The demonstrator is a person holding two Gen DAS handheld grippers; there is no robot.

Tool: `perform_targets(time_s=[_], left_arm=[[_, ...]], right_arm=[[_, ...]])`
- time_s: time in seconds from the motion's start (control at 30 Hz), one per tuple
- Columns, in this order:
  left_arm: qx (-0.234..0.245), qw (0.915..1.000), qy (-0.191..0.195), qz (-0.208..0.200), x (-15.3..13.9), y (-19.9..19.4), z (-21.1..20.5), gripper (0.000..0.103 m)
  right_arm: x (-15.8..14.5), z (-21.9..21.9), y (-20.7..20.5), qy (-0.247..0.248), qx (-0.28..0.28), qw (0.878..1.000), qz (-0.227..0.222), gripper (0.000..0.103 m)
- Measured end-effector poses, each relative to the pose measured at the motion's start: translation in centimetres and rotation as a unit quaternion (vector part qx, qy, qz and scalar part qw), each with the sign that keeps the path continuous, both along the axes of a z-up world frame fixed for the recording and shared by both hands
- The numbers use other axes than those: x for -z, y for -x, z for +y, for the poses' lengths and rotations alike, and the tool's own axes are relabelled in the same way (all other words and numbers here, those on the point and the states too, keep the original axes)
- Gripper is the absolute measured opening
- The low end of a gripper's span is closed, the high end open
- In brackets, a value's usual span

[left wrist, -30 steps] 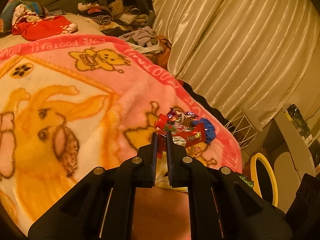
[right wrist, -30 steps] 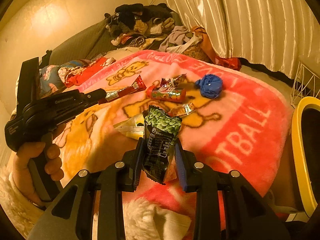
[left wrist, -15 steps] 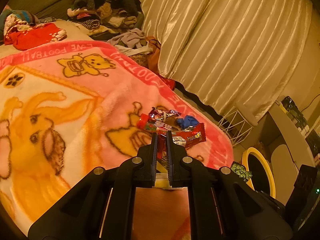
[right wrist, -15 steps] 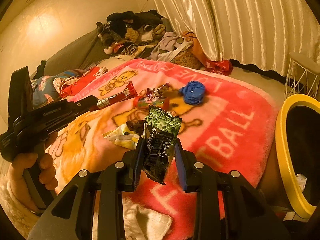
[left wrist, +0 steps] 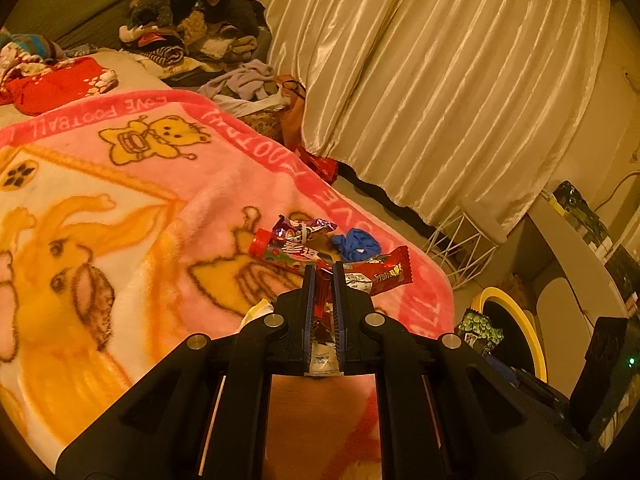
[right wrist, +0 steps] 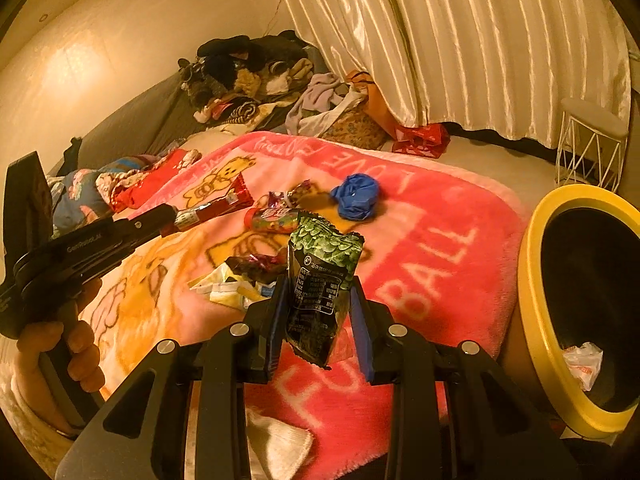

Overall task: Collect trash
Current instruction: 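Carry the red wrapper and green snack bag in both tools over the bin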

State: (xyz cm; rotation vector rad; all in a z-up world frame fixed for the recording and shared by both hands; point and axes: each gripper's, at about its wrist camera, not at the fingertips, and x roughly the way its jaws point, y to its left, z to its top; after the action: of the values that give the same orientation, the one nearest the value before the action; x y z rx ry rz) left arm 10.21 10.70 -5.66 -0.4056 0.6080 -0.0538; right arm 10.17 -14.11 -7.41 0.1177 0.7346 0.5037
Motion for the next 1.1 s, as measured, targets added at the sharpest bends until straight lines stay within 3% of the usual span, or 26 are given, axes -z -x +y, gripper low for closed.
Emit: perform_targets(time_s=[0.73,1.1], left_arm=[[0.051,0.9986,-0.017,0.005,0.0,-0.3,-4.5,0.005],[0.098,0.9947,-0.028,0.007,0.2,-0.3,-8.7,0.005]], right_arm=[[-0.7,-5.2,-0.8,-0.021,0.063,0.998,-0.007,0.029],[-0.9,-9.1,-1.4,-0.034,0.113,0.993,-0.016,0.029]])
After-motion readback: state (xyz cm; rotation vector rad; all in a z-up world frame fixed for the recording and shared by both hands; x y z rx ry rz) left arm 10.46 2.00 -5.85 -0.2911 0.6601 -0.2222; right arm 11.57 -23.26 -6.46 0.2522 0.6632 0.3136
